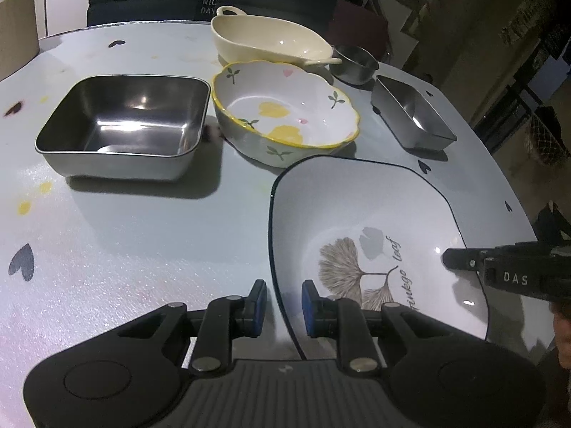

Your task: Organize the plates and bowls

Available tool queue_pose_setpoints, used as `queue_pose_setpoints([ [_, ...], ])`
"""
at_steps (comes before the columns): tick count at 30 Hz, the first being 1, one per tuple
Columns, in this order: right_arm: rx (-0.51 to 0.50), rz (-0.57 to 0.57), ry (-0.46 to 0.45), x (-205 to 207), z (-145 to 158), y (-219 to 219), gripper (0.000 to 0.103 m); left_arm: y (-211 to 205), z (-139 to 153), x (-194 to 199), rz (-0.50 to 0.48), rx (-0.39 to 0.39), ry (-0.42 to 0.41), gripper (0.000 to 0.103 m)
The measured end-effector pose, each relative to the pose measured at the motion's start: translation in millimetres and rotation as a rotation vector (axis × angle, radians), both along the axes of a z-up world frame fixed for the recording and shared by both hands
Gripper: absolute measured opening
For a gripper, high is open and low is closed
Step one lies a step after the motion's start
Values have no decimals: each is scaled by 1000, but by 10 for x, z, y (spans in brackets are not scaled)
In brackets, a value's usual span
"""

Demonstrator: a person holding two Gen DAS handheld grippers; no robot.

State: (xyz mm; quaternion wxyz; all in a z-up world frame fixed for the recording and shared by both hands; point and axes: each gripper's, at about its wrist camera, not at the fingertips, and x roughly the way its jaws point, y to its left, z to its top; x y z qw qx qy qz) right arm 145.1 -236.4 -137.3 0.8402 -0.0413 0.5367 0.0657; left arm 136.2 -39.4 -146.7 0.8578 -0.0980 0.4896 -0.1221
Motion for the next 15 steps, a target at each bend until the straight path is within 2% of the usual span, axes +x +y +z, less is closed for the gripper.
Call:
queue_pose_setpoints([
  [15,12,-16,-1,-7,-5,3,17,-20,4,10,-13,13,1,23],
])
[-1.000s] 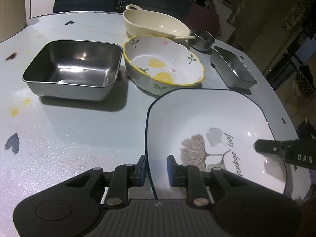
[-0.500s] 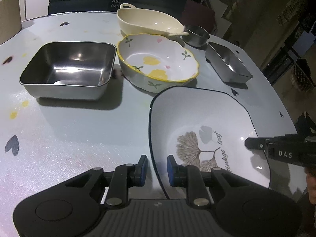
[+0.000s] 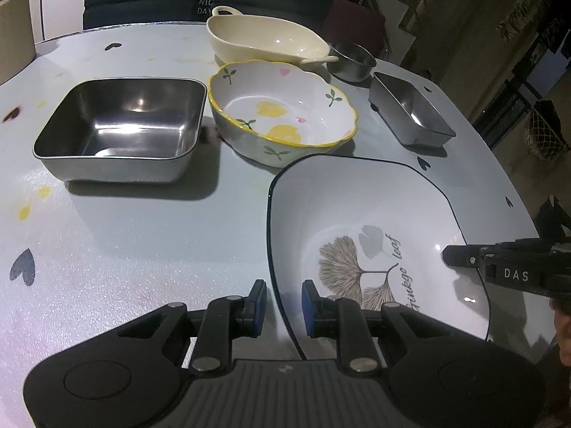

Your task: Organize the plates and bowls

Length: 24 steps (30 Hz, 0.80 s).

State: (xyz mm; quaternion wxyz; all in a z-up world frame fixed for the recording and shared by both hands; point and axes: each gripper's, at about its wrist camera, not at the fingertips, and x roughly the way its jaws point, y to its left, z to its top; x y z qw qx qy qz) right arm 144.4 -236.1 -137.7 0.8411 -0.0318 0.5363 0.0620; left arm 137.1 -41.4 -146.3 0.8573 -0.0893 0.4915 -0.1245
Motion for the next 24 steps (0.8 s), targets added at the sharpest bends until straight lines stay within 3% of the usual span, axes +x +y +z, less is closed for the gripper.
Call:
queue_pose_setpoints([
  [3,0,1,-6,-9,0,1,18,5,-4,3,1,0,5,27],
  [6,4,9,-19,-30,-4,-19,19,0,-13,-1,-6,8,9,42],
  [8,10,14,-21,-38,-1,-42,20,-22,-1,-8,-13,23,9,57],
  [9,10,16,-21,-47,4,-47,22,-29,0,-14,-15,32,11,69],
  [10,16,15,-20,-57,15,-54,26,-35,4,-24,-17,38,11,75],
  [12,17,13,-28,-86,57,-58,50,-44,26,-34,-25,41,11,79],
  [14,-13,19,-53,-116,120,-42,61,-45,68,-42,-29,38,3,85],
  [16,-16,11,-76,-138,203,-57,67,-37,127,-53,-20,40,-11,98],
  [19,17,-13,-115,-145,333,-105,82,-22,250,-98,-3,56,-46,103],
  [21,35,-29,-156,-150,422,-123,99,14,334,-120,-1,33,-63,103],
  [24,68,-34,-213,-128,538,-140,103,80,452,-117,30,15,-90,103],
])
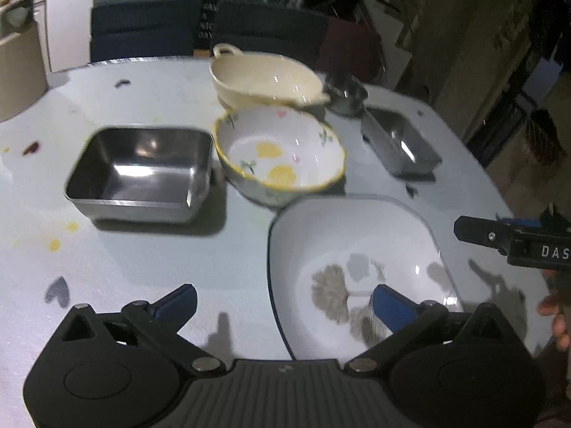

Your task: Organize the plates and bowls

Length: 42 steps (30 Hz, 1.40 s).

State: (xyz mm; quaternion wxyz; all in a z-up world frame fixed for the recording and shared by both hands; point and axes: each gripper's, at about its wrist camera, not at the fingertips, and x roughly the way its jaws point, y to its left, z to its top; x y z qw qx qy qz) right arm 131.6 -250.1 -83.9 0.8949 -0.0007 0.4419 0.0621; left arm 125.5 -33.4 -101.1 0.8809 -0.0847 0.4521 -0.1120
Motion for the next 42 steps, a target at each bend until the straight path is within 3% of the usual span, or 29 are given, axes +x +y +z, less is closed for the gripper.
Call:
queue_pose_setpoints([
  [9,140,-35,-111,314,331,46,103,130,448,197,52,12,-127,103],
  [18,284,-106,-182,1037,535,192,103,197,758,841,94,73,-208,103],
  [32,541,-329,15,2031,-252,363,102,477,366,1994,251,19,-171,103],
  [37,538,-364,44,2247,-469,396,72,471,176,2275,267,37,-160,103],
  [42,533,-364,67,2300,-584,354,25,485,-24,2523,297,34,-161,103],
])
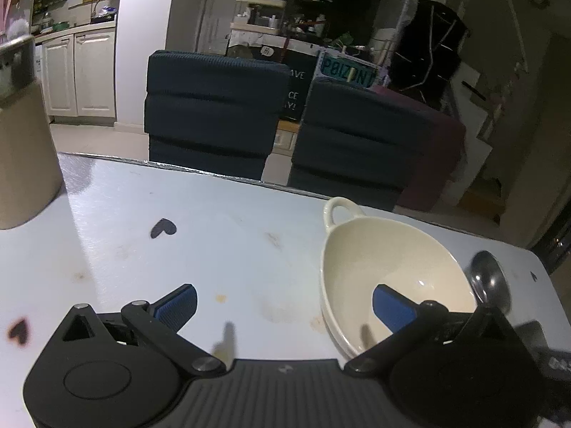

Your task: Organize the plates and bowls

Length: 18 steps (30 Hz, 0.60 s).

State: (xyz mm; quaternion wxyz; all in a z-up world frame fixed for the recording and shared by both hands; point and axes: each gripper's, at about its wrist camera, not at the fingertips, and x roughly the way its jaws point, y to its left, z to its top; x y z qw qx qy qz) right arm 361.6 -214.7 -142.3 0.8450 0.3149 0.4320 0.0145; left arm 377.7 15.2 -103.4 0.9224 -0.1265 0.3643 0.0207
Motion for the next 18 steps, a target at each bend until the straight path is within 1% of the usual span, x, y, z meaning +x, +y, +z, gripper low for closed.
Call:
queue_pose_setpoints([
  [2,22,14,-8,23,-34,-12,19,-19,-79,78,-1,-10,8,103],
  [5,-17,46,-14,31,-14,23,19,-54,-162,160,5,-10,26,103],
  [7,-27,59,-16,38,-10,29,20,-65,-200,182,14,11,28,103],
  [10,-29,76,-14,53,5,25,20,-89,-248,191,13,94,56,101],
  [11,-34,81,-14,52,12,28,20,-78,-257,194,12,121,67,102],
  [14,-59,92,-14,64,31,56,20,-86,-240,193,-8,135,67,101],
  [18,-75,95,-17,82,34,71,20,-174,-198,146,-51,228,62,101],
])
